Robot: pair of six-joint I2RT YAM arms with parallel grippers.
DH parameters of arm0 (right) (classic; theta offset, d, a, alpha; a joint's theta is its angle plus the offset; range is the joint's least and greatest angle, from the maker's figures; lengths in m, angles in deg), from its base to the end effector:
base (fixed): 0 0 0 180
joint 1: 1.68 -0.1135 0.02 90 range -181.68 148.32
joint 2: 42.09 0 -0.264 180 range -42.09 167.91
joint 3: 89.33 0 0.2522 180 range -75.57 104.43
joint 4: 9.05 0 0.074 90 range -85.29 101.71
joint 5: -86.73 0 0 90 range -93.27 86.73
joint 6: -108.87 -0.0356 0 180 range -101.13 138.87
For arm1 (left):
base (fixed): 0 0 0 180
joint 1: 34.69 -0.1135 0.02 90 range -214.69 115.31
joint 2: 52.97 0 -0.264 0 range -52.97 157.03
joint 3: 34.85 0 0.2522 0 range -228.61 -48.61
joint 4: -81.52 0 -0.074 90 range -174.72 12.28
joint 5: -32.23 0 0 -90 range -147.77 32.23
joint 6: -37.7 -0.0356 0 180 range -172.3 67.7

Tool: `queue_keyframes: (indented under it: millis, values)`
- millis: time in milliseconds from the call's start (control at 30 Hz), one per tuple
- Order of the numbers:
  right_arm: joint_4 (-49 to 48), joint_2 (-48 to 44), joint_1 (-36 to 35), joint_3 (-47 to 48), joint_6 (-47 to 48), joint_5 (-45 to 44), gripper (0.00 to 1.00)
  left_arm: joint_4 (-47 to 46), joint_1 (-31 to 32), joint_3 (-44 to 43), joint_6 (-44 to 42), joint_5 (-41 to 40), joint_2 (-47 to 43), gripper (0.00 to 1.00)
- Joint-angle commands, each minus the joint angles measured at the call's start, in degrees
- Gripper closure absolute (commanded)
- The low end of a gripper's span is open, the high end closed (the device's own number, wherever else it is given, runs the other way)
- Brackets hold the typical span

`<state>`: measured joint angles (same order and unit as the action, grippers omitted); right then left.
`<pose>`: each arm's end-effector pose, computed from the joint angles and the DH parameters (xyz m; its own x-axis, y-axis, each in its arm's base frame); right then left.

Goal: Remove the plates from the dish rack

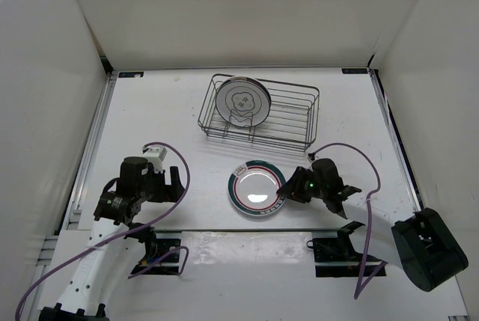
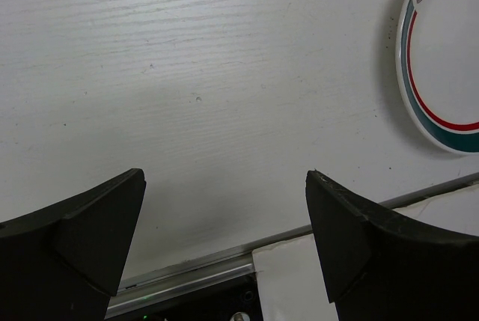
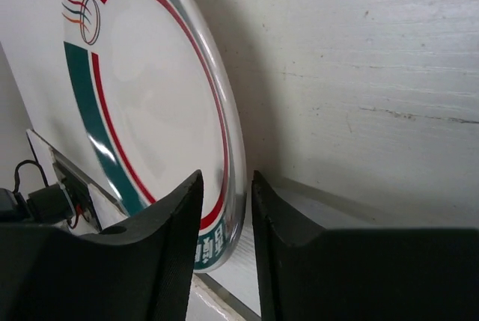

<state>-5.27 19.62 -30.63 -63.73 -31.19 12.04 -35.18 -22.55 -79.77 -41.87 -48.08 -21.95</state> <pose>0.1545 0.0962 0.1279 -0.8541 0.3726 -0.3627 0.0167 0.7169 0.6970 0.1059 -0.0289 0.2273 -0.7869 -0.0133 -0.6169 0.1748 0.9540 -0.2435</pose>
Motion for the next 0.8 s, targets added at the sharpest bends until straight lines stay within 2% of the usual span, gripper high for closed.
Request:
queue_keyframes:
  millis: [0,133,300,433,600,667,767]
  values:
    - [0.0,0.7,-0.1,-0.8,-0.2,-1.7,0.63,-0.1,0.2,-0.1,0.0,0.4,0.1,0.0]
    - [1.6,0.6,-0.1,-0.5,0.9,-1.4,0.56,-0.1,0.2,-0.2,0.1,0.3,-0.2,0.0]
    - [9.9,-3.2,0.0,3.0,5.2,-2.2,0.54,0.1,0.2,-0.2,0.0,0.1,-0.4,0.0]
    - [23.7,-8.2,0.0,8.0,12.5,-5.6,0.47,0.1,0.2,-0.2,0.0,0.0,-0.6,0.0]
    - [39.6,-14.5,0.0,17.8,20.8,-13.9,0.46,-0.1,0.1,-0.1,0.2,0.0,-1.0,0.0]
    - [41.0,-16.7,-0.1,21.7,23.4,-19.0,0.44,-0.1,0.2,-0.1,0.1,0.2,-0.9,0.0]
    - [35.7,-18.9,-0.1,25.9,29.6,-16.8,0.43,-0.1,0.1,-0.1,0.2,0.5,-0.7,0.0]
